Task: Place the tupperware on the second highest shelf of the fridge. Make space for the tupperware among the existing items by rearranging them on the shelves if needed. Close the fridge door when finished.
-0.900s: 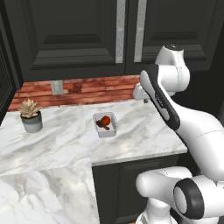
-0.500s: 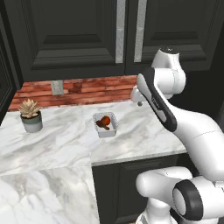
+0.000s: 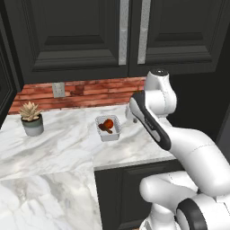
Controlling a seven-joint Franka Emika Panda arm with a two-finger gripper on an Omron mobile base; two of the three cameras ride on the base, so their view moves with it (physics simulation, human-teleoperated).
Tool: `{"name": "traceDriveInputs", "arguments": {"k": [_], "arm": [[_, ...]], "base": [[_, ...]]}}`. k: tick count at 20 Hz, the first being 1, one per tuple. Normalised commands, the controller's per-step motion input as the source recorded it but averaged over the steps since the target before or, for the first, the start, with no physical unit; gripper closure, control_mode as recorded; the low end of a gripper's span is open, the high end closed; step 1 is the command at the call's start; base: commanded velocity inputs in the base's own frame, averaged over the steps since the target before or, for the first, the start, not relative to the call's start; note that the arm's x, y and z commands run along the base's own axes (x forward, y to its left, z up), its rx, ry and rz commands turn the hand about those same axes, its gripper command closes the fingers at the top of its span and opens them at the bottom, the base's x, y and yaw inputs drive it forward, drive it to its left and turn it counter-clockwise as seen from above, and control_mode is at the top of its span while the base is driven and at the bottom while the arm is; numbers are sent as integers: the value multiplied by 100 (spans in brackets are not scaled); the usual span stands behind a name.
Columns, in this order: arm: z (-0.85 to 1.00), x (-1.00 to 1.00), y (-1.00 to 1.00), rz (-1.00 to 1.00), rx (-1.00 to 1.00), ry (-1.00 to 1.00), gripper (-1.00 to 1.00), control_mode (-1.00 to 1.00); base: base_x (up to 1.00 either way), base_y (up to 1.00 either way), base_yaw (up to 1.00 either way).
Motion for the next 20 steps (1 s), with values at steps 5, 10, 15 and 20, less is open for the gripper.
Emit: {"name": "traceDriveInputs", "arguments": {"k": [5,10,15,20], "arm": [[-48,13,20,-14,0,0,-100,-100],[-44,35,29,-18,0,0,-100,-100],[-24,34,13,-18,0,0,-100,-100],[-18,38,0,-18,1,0,-100,-100]], "base": [[0,0,0],[0,0,0],[0,0,0],[0,0,0]]}}
